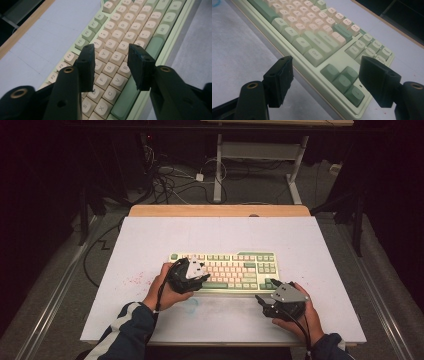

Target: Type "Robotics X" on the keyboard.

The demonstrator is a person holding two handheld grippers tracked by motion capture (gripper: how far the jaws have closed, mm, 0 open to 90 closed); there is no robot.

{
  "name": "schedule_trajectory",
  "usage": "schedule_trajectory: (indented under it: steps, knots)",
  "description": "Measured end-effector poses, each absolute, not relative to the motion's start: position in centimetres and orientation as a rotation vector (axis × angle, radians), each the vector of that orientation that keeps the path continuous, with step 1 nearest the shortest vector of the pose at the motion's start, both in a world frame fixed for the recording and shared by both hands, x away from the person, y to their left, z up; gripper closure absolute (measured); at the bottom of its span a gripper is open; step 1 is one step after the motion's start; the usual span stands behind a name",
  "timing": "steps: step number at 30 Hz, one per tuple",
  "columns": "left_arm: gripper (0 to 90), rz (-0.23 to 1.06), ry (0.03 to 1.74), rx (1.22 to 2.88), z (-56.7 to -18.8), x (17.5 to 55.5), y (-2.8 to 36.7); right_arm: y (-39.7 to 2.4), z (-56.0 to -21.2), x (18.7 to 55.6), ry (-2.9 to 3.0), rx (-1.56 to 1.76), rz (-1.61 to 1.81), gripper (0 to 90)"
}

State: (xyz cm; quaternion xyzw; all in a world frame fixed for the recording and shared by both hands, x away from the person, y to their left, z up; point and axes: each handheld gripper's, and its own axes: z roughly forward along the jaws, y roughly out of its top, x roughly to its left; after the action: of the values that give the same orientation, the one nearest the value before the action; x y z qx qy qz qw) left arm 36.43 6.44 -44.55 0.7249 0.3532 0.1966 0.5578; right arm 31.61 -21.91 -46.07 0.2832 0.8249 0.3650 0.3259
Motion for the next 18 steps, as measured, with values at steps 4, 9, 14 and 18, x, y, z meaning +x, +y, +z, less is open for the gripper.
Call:
schedule_trajectory:
  steps: [4,9,14,18]
  knots:
    - [35.5,0.503,0.824,1.681,-44.3,36.0,7.1,-21.9,-46.0,31.6,2.156,0.743,0.961,28.8]
    - [26.4,0.519,0.828,1.641,-43.9,35.7,8.3,-22.0,-46.0,31.7,2.155,0.746,0.962,28.8]
    - [22.6,0.56,0.853,1.622,-44.1,35.5,9.6,-22.0,-46.0,31.7,2.151,0.747,0.962,28.8]
    - [21.2,0.58,0.859,1.618,-44.4,35.0,10.7,-22.1,-45.9,31.7,2.147,0.748,0.959,28.8]
